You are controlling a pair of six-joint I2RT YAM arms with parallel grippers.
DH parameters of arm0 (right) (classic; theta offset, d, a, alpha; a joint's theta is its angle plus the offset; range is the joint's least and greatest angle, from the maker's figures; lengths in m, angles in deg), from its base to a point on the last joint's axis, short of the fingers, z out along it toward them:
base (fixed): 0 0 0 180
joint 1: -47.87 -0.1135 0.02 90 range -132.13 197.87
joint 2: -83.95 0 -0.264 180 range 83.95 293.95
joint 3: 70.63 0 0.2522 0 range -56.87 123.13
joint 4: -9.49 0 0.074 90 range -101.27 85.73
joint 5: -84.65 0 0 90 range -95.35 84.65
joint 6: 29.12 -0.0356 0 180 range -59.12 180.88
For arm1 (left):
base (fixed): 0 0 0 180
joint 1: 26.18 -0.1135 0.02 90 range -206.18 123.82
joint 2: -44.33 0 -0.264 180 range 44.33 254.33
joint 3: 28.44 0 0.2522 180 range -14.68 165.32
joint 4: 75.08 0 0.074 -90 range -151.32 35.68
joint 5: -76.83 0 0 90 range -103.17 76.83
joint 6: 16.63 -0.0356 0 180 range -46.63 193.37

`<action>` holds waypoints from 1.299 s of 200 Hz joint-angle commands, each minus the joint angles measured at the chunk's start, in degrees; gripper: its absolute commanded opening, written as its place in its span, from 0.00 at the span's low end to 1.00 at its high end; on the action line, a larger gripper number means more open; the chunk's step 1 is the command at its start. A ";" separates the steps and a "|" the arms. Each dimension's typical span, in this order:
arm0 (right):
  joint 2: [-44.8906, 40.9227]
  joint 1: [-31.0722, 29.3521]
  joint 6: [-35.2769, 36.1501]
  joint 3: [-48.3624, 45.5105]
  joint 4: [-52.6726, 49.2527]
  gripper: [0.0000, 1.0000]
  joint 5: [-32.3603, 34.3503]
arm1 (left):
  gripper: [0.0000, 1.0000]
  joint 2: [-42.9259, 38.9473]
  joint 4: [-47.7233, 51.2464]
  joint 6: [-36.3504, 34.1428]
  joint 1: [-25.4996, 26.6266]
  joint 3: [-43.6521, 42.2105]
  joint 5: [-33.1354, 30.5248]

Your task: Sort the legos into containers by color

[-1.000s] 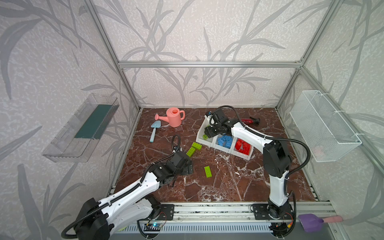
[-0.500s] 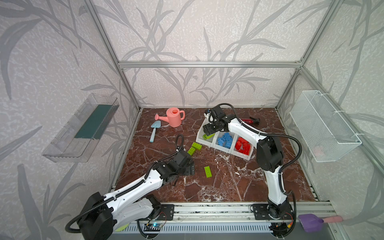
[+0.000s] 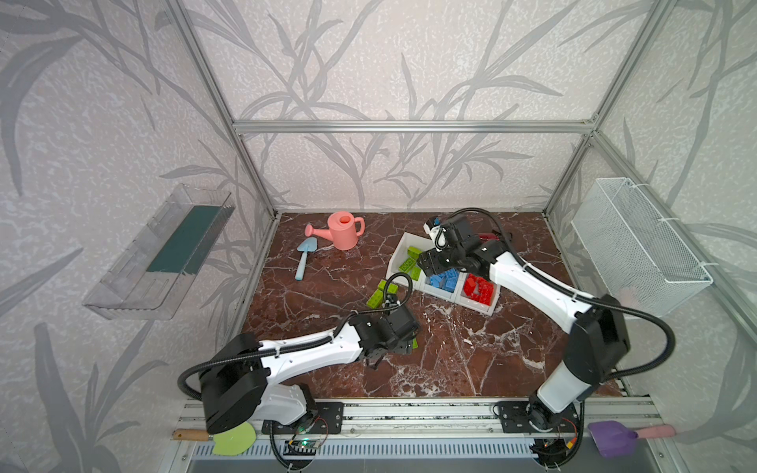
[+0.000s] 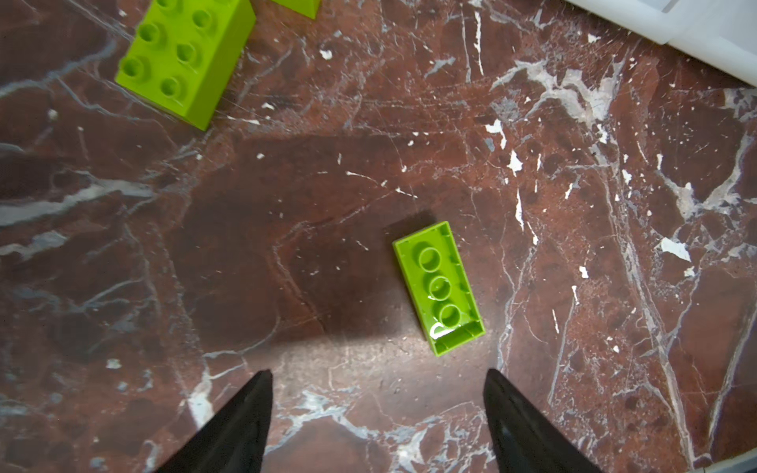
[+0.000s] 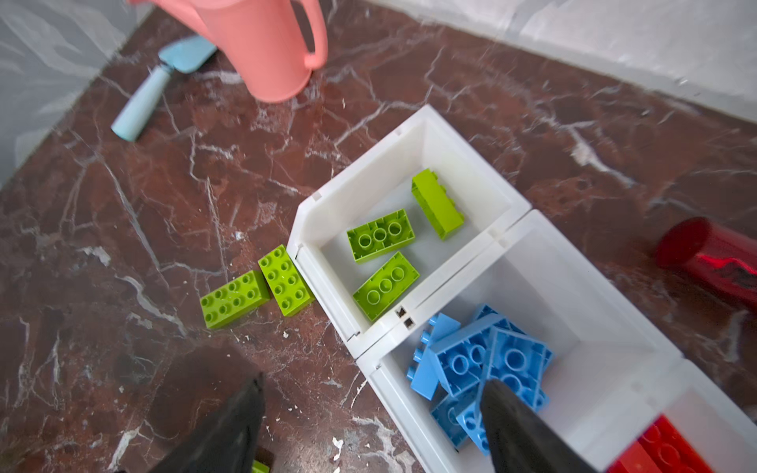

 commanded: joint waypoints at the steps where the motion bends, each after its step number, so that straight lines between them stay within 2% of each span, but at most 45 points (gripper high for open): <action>1: -7.94 0.21 -3.88 -8.82 4.39 0.84 2.52 | 0.81 3.94 2.08 6.06 2.09 3.69 -3.56; 55: -25.85 0.21 -6.79 -26.52 5.03 0.84 5.17 | 0.76 10.64 3.80 9.14 2.31 7.25 -2.79; 97: -35.26 0.23 -8.39 -34.42 3.08 0.84 5.66 | 0.73 15.63 3.02 8.95 2.23 9.86 -1.56; 121: -38.70 0.23 -8.65 -36.88 1.64 0.84 6.26 | 0.68 17.84 3.17 9.87 1.94 10.55 -0.65; 214: -40.63 0.24 -8.61 -38.86 0.98 0.84 6.11 | 0.36 21.36 1.25 9.60 0.25 11.08 2.33; 260: -40.68 0.21 -8.56 -38.74 0.78 0.83 5.49 | 0.31 19.14 2.64 7.83 -0.75 11.68 1.04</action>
